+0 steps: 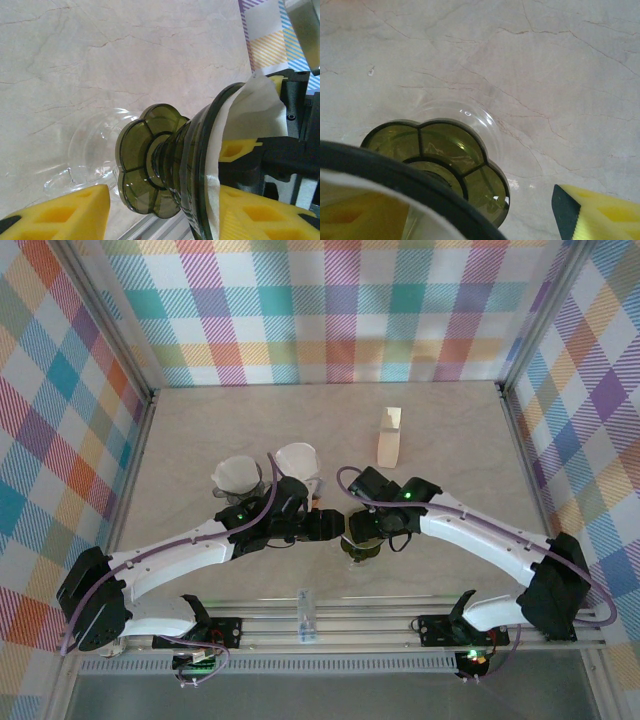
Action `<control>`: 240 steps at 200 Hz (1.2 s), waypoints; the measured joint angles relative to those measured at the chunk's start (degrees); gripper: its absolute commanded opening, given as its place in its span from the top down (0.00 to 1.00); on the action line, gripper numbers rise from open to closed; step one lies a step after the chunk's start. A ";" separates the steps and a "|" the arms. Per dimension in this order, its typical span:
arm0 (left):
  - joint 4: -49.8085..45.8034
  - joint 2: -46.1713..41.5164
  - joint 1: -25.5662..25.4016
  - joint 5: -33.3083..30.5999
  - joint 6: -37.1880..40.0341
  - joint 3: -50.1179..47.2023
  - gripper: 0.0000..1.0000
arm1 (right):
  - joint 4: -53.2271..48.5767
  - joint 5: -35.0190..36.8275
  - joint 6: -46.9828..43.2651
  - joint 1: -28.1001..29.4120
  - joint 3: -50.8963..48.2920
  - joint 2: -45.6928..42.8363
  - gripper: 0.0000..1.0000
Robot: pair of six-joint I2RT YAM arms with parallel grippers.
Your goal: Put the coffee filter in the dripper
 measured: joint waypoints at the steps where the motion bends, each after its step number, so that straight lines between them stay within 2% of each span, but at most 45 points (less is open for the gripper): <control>1: 0.00 0.00 -0.02 0.00 0.00 0.00 0.46 | 0.02 0.00 0.00 0.00 -0.07 0.00 0.23; 89: 0.00 0.00 -0.04 0.02 0.00 0.00 0.46 | 0.24 0.07 -0.02 -0.04 -1.25 0.09 0.23; 154: 0.02 0.02 -0.04 0.02 0.00 0.00 0.46 | -2.08 2.67 -0.26 -0.98 3.96 -7.58 0.22; 240: 0.07 0.00 -0.04 0.02 0.00 0.00 0.48 | -5.44 5.05 -0.22 -4.57 2.16 -9.29 0.22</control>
